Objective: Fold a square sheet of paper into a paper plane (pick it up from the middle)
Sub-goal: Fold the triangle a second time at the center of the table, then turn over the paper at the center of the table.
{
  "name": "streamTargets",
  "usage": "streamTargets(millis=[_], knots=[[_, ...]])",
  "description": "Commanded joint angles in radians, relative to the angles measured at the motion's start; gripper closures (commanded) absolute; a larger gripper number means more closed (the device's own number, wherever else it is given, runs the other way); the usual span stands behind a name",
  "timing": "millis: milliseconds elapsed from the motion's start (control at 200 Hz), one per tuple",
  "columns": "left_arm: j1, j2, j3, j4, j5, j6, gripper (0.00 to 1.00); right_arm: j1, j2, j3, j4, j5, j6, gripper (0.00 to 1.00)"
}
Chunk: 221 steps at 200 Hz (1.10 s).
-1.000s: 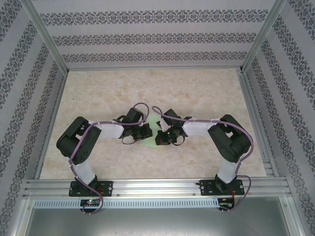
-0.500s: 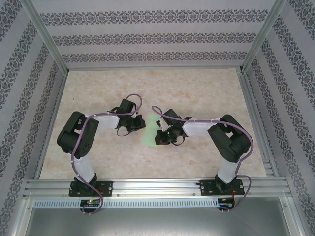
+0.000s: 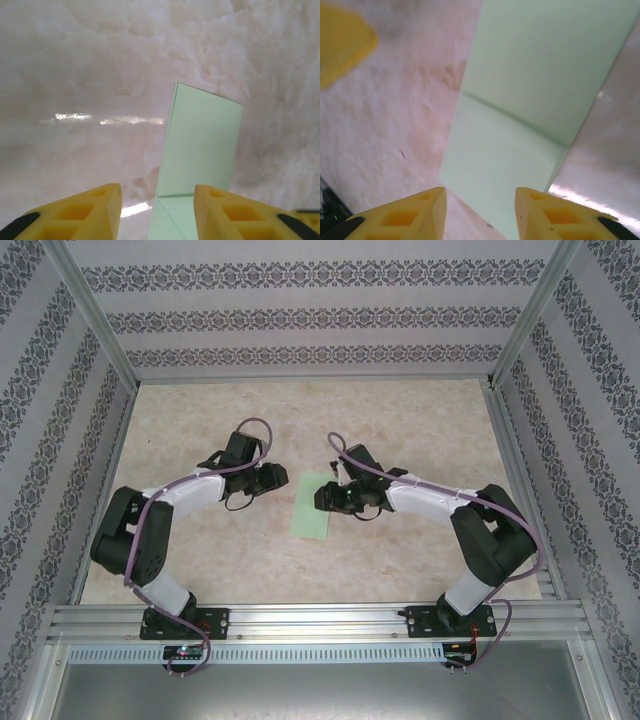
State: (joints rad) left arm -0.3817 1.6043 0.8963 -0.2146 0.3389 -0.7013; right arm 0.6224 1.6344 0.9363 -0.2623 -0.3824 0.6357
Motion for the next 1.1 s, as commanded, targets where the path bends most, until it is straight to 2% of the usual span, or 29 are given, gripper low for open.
streamTargets(millis=[0,155,390,570,754,969,1099], knots=[[0.002,-0.054,-0.058,0.015,0.029,-0.036,0.53,-0.032,-0.004,0.016,0.002,0.071,0.014,0.56],[-0.003,-0.077,-0.132,0.096,0.113,-0.082,0.47,-0.043,0.036,0.025,-0.012,0.056,-0.007,0.55],[-0.025,-0.026,-0.168,0.191,0.224,-0.121,0.46,-0.029,0.101,0.035,0.008,0.020,-0.010,0.58],[-0.048,0.010,-0.157,0.221,0.237,-0.140,0.46,-0.017,0.136,0.050,0.029,-0.039,0.001,0.67],[-0.056,0.022,-0.142,0.221,0.235,-0.144,0.46,-0.011,0.167,0.065,0.041,-0.064,0.012,0.69],[-0.061,0.040,-0.113,0.189,0.245,-0.125,0.46,-0.002,0.163,0.057,0.064,-0.016,0.025,0.69],[-0.063,0.042,-0.103,0.179,0.253,-0.118,0.45,-0.002,0.165,0.024,0.088,-0.018,0.042,0.79]])
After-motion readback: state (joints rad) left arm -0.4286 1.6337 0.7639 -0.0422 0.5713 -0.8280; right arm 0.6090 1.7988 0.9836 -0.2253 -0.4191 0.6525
